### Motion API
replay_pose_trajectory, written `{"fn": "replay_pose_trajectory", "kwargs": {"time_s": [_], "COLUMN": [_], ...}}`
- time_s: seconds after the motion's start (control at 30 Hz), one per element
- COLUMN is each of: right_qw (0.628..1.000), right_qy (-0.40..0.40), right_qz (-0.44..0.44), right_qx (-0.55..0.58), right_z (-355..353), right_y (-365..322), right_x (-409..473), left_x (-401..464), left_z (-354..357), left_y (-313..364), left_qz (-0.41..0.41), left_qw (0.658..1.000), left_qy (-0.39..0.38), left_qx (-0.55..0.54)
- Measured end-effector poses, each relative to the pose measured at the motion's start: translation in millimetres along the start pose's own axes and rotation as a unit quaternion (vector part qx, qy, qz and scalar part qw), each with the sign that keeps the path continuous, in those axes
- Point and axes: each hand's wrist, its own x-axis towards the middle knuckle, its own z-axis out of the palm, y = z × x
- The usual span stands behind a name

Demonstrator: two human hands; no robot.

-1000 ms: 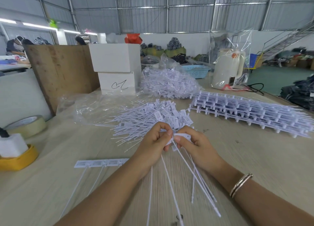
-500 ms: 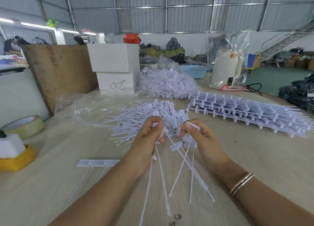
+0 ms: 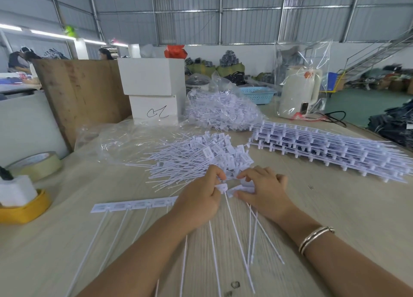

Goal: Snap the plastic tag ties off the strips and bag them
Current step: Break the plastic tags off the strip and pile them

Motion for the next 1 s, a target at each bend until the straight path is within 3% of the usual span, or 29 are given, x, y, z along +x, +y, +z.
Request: {"fn": "replay_pose_trajectory", "kwargs": {"time_s": [0.1,0.2,0.27,0.37,0.5,0.6,0.67,0.87,1.0], "right_qw": [0.992,0.962,0.956,0.948,0.929,0.919,0.915,0.876,0.884], "right_qy": [0.053,-0.014,-0.054,-0.038,0.005,-0.007,-0.027,-0.113,-0.131], "right_qz": [-0.016,-0.026,-0.032,-0.024,0.025,0.018,-0.002,-0.011,-0.058], "right_qx": [0.110,0.271,0.287,0.315,0.370,0.393,0.403,0.469,0.446], "right_z": [-5.4,-9.2,-8.8,-9.3,-6.0,-4.6,-3.1,-7.2,-6.8], "right_y": [-9.9,-26.4,-30.5,-25.4,-15.1,-8.4,-7.2,-8.5,-14.1], "right_x": [-3.7,-9.7,-12.3,-11.1,-6.1,-4.3,-5.4,-7.4,-10.5], "left_x": [-1.3,-0.4,0.8,-0.4,1.6,2.1,2.0,5.8,5.8], "left_z": [3.4,7.2,9.3,9.2,-1.2,-3.8,-1.3,0.9,4.7], "left_y": [3.5,10.4,12.3,11.8,3.5,-2.2,-2.3,-0.9,-1.4], "left_qz": [0.029,0.069,0.070,0.054,0.024,-0.011,-0.028,-0.010,-0.018], "left_qw": [0.999,0.997,0.995,0.995,0.997,0.996,0.998,0.999,0.999], "left_qy": [-0.018,-0.008,0.019,0.041,0.076,0.033,0.009,0.048,0.043], "left_qx": [0.007,-0.044,-0.075,-0.071,0.023,0.082,0.061,-0.005,-0.010]}}
